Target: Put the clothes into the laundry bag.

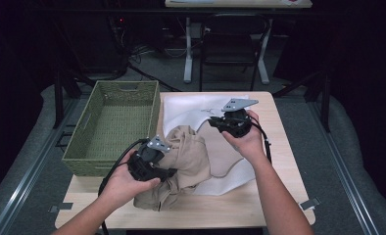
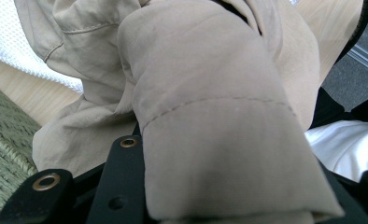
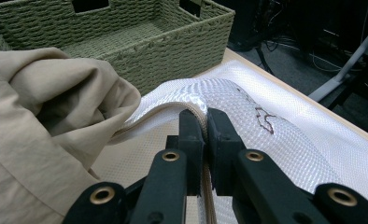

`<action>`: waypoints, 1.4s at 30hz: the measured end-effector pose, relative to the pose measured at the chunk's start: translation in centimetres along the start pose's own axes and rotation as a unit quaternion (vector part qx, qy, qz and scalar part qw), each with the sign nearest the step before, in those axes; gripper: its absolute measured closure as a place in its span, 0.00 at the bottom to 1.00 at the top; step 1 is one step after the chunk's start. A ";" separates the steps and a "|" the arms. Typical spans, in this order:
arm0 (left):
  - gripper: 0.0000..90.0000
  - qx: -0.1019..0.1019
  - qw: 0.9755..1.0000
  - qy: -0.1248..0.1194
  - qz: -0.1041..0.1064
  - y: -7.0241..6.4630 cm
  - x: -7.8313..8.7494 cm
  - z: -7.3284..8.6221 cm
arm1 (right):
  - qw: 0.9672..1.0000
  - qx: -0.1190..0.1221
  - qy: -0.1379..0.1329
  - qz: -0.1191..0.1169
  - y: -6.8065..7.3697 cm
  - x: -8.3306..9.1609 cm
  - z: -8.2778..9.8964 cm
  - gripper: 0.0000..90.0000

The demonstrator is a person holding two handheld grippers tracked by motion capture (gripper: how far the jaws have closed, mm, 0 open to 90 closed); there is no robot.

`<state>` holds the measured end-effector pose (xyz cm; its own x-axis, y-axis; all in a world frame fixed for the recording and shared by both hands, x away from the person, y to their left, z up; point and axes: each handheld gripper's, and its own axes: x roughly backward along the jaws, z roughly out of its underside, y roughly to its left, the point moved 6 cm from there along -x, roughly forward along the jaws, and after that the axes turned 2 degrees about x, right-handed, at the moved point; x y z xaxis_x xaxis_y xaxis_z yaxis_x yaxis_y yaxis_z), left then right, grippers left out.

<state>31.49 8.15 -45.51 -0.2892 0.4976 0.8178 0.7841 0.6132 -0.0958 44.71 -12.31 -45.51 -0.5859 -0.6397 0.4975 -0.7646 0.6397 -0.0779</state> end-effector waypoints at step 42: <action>0.70 -0.018 0.999 0.014 0.037 -1.9 -2.7 -0.5 | 1.000 -0.001 0.000 0.001 0.0 0.1 0.0 0.95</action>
<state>31.10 5.30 -47.26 -0.2139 0.5233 0.8249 0.8222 0.5524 -0.1373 44.69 -12.40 -45.51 -0.5868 -0.6386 0.4978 -0.7636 0.6411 -0.0777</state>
